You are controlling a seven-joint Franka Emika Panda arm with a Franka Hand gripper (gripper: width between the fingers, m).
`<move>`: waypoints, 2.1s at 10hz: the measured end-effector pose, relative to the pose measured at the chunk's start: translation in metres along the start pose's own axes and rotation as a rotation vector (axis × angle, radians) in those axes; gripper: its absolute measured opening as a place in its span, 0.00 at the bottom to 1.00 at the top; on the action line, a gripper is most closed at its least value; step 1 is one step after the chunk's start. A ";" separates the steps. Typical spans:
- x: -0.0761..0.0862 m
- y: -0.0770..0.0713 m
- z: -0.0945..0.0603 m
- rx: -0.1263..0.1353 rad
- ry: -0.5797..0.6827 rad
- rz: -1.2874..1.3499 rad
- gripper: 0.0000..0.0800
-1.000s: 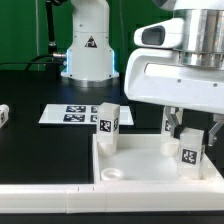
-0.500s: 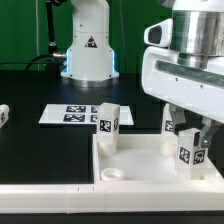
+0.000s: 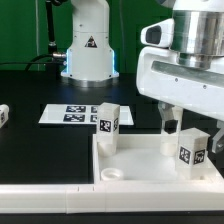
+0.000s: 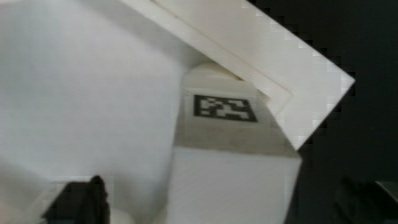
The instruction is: Assemble square table
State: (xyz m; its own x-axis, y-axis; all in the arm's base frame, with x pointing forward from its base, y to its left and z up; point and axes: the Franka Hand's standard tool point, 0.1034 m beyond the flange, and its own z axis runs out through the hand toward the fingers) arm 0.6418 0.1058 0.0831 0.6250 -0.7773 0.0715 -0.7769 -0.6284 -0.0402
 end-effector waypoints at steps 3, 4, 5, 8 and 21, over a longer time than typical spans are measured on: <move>0.001 0.001 0.000 -0.006 0.003 -0.267 0.81; 0.000 -0.001 -0.001 -0.014 0.008 -0.384 0.81; -0.003 -0.003 -0.001 -0.013 0.008 -0.480 0.81; -0.003 -0.010 -0.002 -0.005 0.033 -0.869 0.81; -0.001 -0.007 0.000 -0.010 0.042 -0.833 0.36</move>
Offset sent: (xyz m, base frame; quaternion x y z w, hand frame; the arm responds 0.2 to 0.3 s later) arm 0.0033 0.0087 0.0029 -0.0269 -0.0138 -0.3113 0.9498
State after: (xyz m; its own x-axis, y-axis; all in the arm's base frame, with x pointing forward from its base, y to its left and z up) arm 0.6465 0.1105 0.0828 0.9922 -0.0561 0.1112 -0.0621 -0.9968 0.0513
